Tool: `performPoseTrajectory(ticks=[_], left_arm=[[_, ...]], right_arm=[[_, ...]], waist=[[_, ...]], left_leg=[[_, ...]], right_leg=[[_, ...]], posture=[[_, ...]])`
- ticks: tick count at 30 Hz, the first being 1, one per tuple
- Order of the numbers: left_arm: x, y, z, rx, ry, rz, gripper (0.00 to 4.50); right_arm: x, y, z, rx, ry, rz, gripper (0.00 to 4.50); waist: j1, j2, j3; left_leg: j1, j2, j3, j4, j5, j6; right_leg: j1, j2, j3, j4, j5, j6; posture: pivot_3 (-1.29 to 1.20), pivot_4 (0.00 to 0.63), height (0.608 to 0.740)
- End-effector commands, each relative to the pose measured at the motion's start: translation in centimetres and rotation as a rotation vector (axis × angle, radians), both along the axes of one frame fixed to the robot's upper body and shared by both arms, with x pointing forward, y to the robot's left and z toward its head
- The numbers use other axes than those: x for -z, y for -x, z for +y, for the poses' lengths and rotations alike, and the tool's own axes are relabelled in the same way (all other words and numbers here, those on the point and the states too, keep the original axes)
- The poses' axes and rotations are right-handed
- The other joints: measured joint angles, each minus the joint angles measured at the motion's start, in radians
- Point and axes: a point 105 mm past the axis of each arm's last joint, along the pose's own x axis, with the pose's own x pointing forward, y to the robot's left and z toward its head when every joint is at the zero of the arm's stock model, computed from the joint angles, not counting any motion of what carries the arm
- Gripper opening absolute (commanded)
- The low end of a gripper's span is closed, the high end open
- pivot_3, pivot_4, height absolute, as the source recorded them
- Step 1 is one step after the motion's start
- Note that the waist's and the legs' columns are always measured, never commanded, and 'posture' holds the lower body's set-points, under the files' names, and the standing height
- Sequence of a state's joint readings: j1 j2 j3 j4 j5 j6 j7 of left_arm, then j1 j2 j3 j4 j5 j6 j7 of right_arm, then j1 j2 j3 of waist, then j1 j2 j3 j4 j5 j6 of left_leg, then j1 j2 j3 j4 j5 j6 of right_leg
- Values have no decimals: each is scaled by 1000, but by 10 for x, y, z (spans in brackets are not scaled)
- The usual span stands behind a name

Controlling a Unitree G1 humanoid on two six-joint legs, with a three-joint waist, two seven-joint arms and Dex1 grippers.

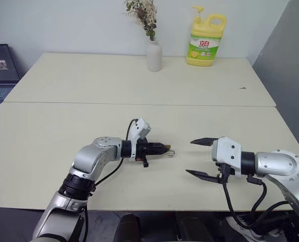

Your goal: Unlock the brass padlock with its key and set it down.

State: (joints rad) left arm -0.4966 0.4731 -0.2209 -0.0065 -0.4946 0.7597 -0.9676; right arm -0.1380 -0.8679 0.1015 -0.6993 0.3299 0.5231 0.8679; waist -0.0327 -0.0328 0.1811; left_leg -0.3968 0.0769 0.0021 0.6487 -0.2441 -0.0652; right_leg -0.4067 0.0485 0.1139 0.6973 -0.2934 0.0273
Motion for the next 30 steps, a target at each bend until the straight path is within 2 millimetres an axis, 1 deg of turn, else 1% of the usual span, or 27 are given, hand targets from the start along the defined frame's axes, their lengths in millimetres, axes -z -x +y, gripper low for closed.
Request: performPoseTrajectory(ticks=[1,6,8,12,16,19,20,24,27,30], left_arm=[[-1,-3,-2,-13,3,-16,161],[10,-10,-3,-42,-11,8,161],[12,-12,-3,-46,-20,7,895],[15,-14,-2,-36,-45,-13,2072],[13,-19,0,-51,-54,-52,3353],[8,-23,6,-51,-74,-108,4351],[2,-24,12,-58,-77,-154,4487],[-23,-19,41,-52,-134,-343,4487],[-42,-2,70,-53,-205,-461,4487],[-52,14,83,-63,-234,-500,4487]], right_arm=[[-6,-2,1,4,4,-33,4370],[-1,-3,3,18,-1,-13,4370],[-1,-3,2,27,-4,-8,4370],[-1,-6,2,44,-16,-16,4370],[0,-8,2,57,-27,-22,4370],[2,-8,1,59,-24,-20,4370],[4,-8,-1,65,-20,-17,4370],[6,-9,-7,98,-18,-7,4370],[4,-12,-13,122,-29,6,4370],[3,-13,-18,132,-38,16,4370]], waist=[[0,0,0],[0,0,0],[0,0,0],[0,0,0],[0,0,0],[0,0,0],[-1,0,0],[-6,0,0],[-11,0,0],[-12,0,0]], left_leg=[[0,0,0,0,0,0],[0,0,0,0,0,0],[0,0,0,0,0,0],[0,0,0,0,0,0],[0,0,0,0,0,0],[0,0,0,0,0,0],[0,0,0,0,0,0],[0,0,0,-1,0,0],[0,1,1,-2,0,0],[-1,1,1,-2,0,0]], right_leg=[[0,0,0,0,0,0],[0,0,0,0,0,0],[0,0,0,0,0,0],[0,0,0,0,0,0],[0,0,0,0,0,0],[0,0,0,0,0,0],[0,0,0,0,0,0],[-1,0,0,0,0,0],[-2,0,0,0,0,0],[-2,0,0,-1,-1,0]], posture=[[0,150,740],[0,150,740],[0,150,740],[0,150,740],[0,150,740],[0,150,740],[0,150,740],[0,150,740],[0,150,740],[0,150,740]])
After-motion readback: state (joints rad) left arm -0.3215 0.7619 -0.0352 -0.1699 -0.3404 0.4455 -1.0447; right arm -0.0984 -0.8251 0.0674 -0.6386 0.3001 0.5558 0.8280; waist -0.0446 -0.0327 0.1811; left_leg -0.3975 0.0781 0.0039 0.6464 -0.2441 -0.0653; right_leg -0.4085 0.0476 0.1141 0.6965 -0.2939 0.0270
